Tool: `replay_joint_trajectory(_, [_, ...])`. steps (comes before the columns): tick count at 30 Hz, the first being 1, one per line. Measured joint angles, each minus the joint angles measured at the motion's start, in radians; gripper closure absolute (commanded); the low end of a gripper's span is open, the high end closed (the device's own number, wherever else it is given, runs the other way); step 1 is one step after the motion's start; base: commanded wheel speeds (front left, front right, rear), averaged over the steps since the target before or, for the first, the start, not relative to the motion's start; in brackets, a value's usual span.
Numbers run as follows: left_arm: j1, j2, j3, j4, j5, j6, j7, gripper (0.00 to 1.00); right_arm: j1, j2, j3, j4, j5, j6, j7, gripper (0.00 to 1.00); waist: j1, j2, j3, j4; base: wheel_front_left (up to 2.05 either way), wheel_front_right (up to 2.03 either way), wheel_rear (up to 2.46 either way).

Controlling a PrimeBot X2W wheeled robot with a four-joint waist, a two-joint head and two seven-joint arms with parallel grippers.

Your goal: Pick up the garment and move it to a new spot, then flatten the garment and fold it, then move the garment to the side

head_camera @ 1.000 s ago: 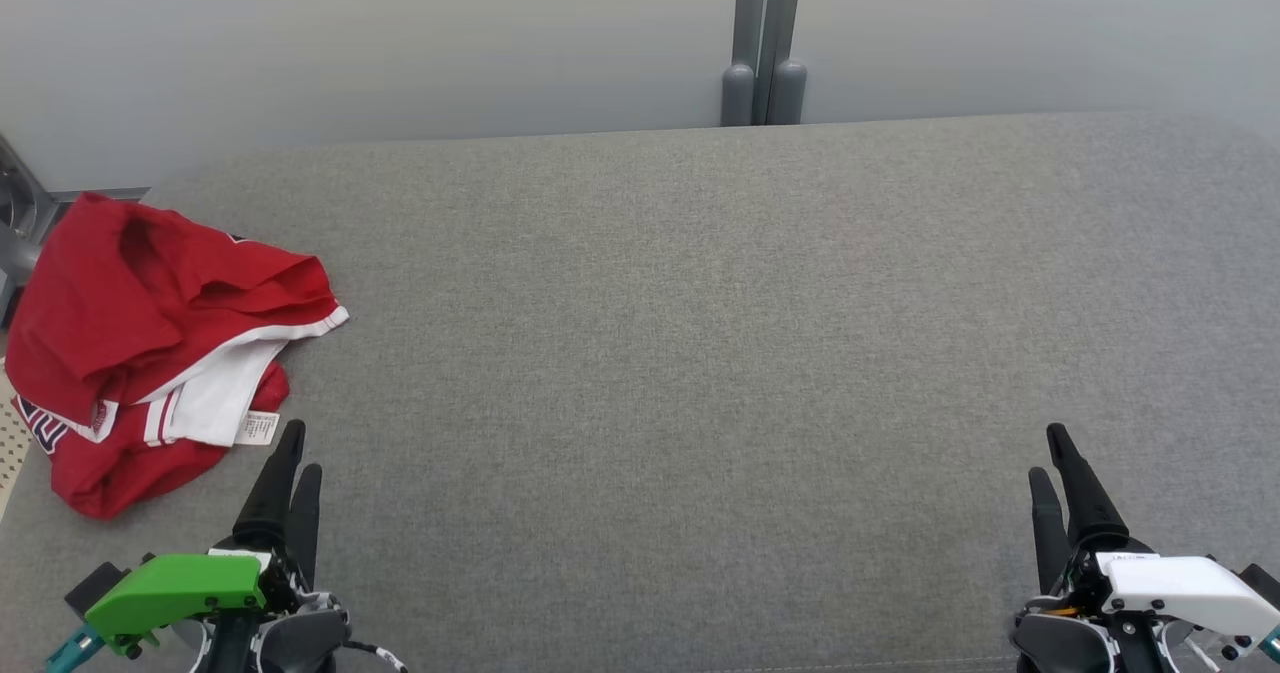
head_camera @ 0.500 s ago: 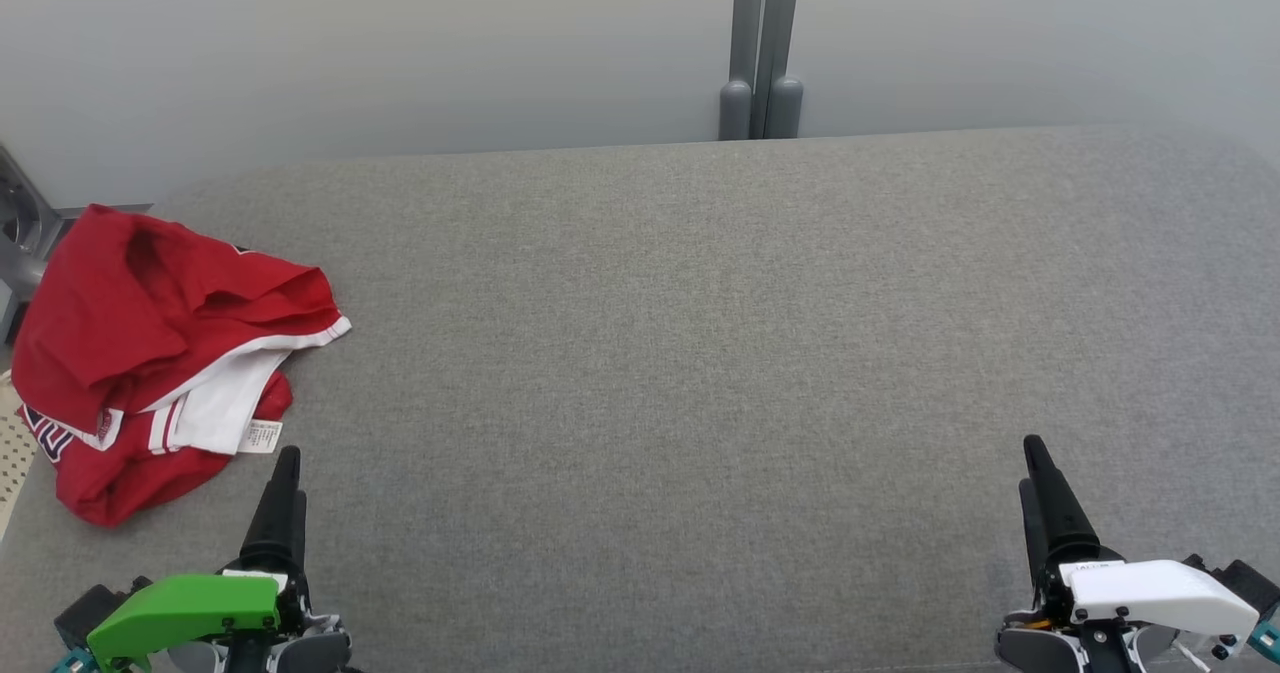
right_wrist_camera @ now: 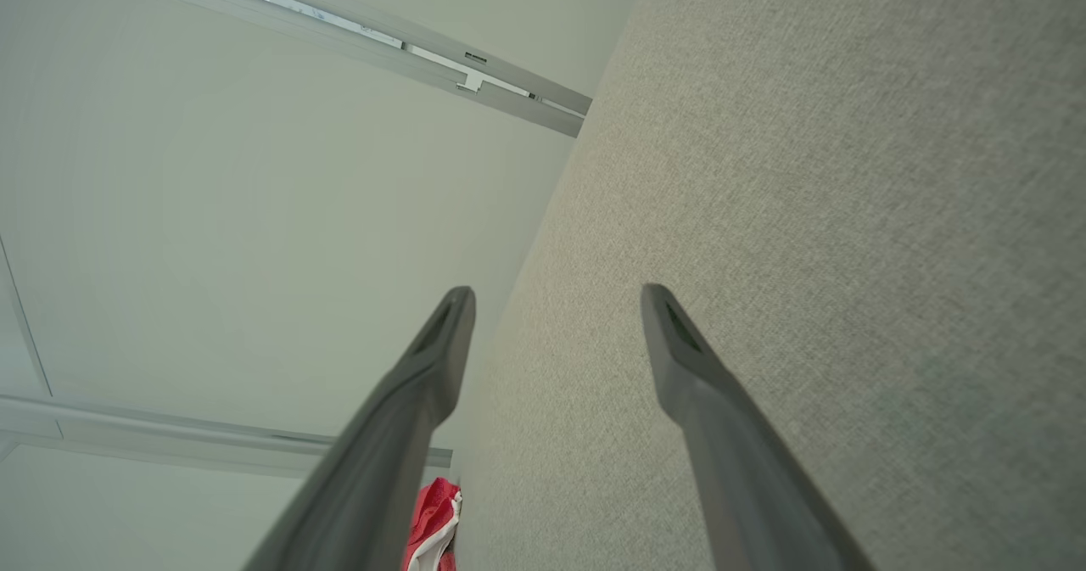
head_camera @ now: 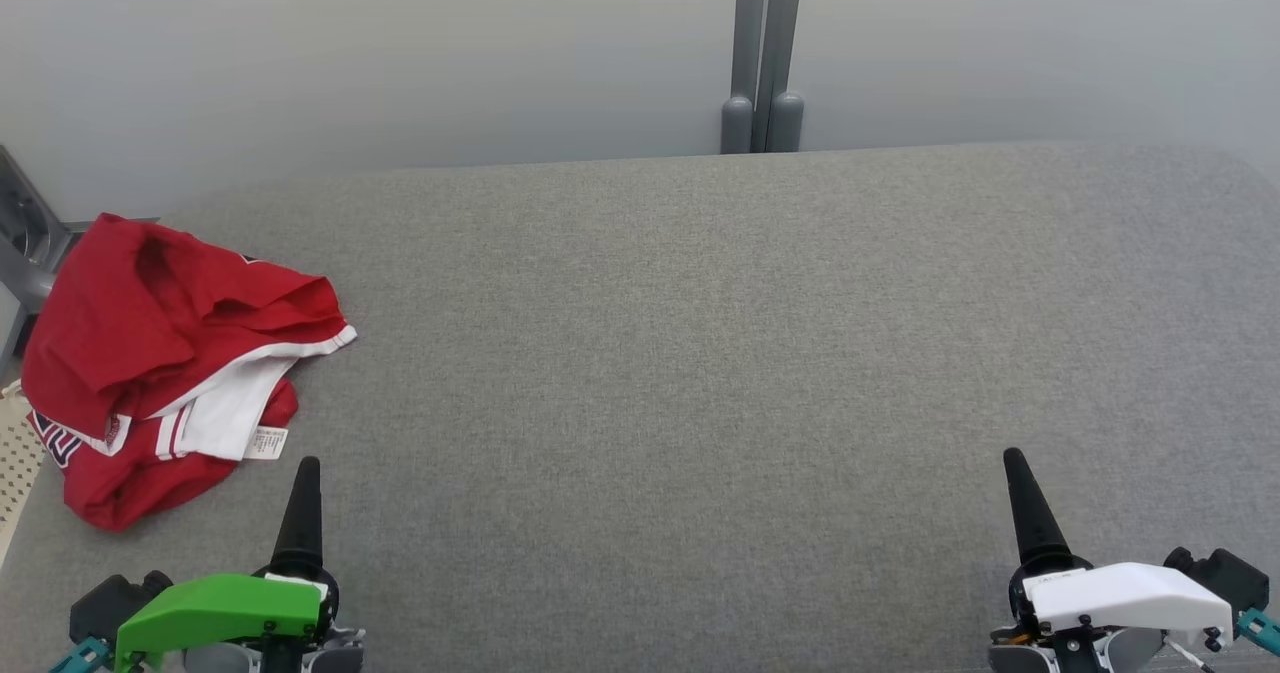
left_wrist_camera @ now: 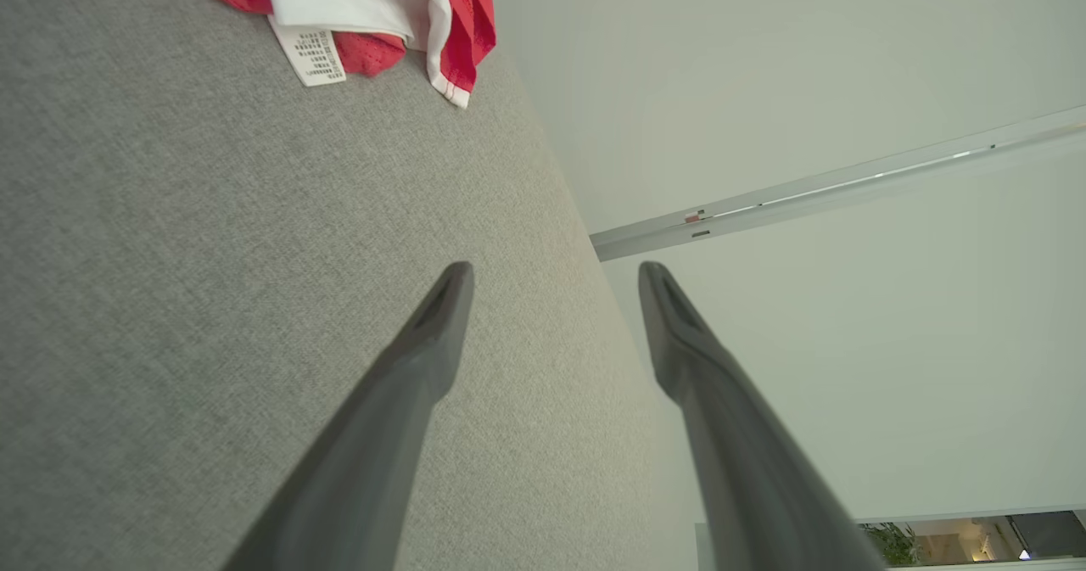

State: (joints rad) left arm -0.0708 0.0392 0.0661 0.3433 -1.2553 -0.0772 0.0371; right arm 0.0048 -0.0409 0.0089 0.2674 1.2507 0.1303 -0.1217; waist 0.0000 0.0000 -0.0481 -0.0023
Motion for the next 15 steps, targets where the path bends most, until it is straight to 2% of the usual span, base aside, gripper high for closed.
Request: replay_joint_trajectory(15, [0.004, 0.010, -0.064, 0.012, 0.267, 0.028, -0.067, 0.00, -0.040, -0.001, 0.002, 0.070, -0.334, 0.000, -0.024, 0.00, 0.0000, 0.0000, -0.016, 0.005, 0.00, 0.00, 0.00])
